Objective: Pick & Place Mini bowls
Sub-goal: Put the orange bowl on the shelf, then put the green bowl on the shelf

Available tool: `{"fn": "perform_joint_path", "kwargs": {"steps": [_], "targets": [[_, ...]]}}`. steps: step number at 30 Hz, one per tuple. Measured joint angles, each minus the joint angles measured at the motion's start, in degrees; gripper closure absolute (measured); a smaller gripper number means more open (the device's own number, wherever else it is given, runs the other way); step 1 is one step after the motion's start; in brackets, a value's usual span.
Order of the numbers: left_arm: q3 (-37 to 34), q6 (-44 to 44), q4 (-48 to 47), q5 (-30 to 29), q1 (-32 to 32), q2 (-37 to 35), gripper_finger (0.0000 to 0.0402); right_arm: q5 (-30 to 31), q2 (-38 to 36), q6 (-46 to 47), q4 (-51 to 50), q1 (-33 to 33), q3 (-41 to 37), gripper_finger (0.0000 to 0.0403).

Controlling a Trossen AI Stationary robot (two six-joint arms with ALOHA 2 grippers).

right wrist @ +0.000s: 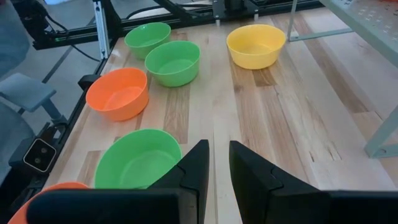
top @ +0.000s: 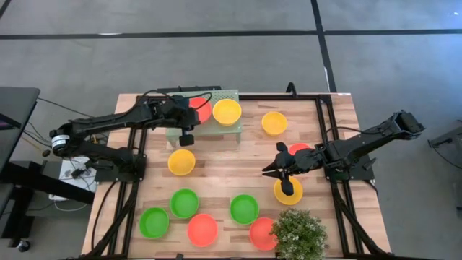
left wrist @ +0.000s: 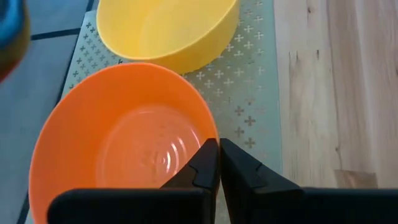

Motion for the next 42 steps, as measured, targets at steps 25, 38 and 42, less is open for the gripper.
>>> {"fn": "perform_joint_path", "kwargs": {"steps": [25, 38, 42], "targets": [[-0.15, -2.03, 0.36, -11.99, -10.81, -8.81, 0.0266, 0.0, 0.0, -0.02, -0.06, -0.02, 0.0, 0.0344], [-0.39, -42.17, -20.48, -1.22, -37.81, -14.8, 0.0261, 0.04, 0.0, 0.0, -0.06, -0.04, 0.0, 0.0344], [-1.89, -50.04, -23.02, -1.09, -43.23, -12.8, 0.0262, 0.09, 0.0, 0.0, -0.04, -0.04, 0.0, 0.0344]]}}
